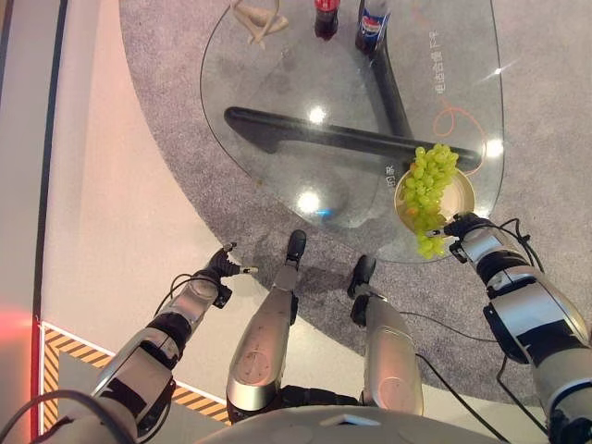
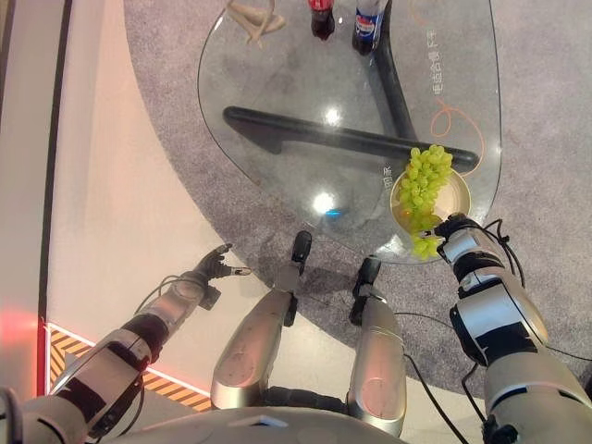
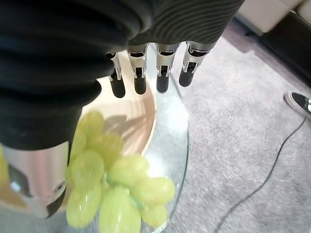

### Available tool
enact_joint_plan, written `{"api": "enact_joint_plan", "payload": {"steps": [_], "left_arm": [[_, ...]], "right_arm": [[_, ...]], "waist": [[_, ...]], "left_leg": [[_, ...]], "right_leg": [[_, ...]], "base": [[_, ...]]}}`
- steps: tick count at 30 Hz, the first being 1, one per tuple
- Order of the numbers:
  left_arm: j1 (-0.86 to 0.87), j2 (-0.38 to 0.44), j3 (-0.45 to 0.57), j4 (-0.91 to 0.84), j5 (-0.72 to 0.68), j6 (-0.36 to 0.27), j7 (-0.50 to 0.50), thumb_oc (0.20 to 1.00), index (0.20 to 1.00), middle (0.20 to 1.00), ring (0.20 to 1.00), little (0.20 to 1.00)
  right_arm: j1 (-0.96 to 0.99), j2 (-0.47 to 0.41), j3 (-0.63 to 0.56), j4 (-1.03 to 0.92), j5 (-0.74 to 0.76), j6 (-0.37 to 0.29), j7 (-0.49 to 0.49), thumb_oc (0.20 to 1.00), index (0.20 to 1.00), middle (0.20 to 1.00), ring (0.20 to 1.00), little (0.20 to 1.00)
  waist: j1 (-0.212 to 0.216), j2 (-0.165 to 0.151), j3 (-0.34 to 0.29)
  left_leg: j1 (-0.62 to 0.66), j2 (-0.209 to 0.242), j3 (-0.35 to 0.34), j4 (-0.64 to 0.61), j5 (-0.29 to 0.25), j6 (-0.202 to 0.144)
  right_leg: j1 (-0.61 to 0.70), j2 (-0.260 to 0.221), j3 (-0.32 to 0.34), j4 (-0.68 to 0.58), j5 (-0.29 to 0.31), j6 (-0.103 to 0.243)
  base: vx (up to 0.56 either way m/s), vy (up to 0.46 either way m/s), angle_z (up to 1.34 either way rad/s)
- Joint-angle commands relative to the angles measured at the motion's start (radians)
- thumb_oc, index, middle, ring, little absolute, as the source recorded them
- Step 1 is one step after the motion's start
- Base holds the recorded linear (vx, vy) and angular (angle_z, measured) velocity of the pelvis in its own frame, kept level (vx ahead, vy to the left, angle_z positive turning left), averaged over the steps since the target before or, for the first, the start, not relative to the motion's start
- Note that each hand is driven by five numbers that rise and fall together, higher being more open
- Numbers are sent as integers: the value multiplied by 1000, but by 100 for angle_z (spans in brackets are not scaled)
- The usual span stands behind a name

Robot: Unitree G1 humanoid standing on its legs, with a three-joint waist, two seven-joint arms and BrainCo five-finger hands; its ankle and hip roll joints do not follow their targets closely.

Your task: Pick up fruits into the plate

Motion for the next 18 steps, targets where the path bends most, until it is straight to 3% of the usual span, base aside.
{"api": "enact_joint_plan", "payload": {"steps": [1, 8, 11, 14, 18], "left_arm": [[36, -50, 12, 77, 7, -17, -8, 1000, 1000, 1000, 1000, 1000], [145, -50, 63, 117, 9, -71, -66, 1000, 1000, 1000, 1000, 1000], [215, -70, 101, 149, 17, -87, -114, 1000, 1000, 1000, 1000, 1000], [268, -90, 139, 180, 9, -92, -167, 1000, 1000, 1000, 1000, 1000], [327, -128, 198, 226, -29, -76, -244, 1000, 1000, 1000, 1000, 1000]], "right_arm": [[125, -16, -28, -1, 114, -78, -108, 1000, 1000, 1000, 1000, 1000], [385, 47, -145, -96, 243, -279, -165, 1000, 1000, 1000, 1000, 1000], [517, 114, -190, -118, 310, -379, -93, 1000, 1000, 1000, 1000, 1000], [605, 193, -213, -117, 398, -427, 36, 1000, 1000, 1000, 1000, 1000], [685, 269, -219, -77, 404, -421, 116, 1000, 1000, 1000, 1000, 1000]], "waist": [[-21, -36, -54], [-58, -77, -158], [-79, -91, -222], [-96, -97, -274], [-112, -93, -339]], "left_leg": [[92, 0, 87, 111, -250, 39], [193, 12, 113, 80, -271, 40], [247, 15, 123, 73, -284, 44], [290, 11, 125, 67, -296, 50], [345, 8, 138, 51, -308, 56]], "right_leg": [[99, 18, -3, -183, 71, 31], [210, 30, 33, -232, 66, 36], [263, 37, 56, -240, 57, 34], [305, 43, 76, -246, 45, 29], [354, 50, 97, -254, 31, 25]], "base": [[99, -11, 1], [96, -13, -6], [157, -4, -5], [172, 17, -14], [186, 45, -14]]}}
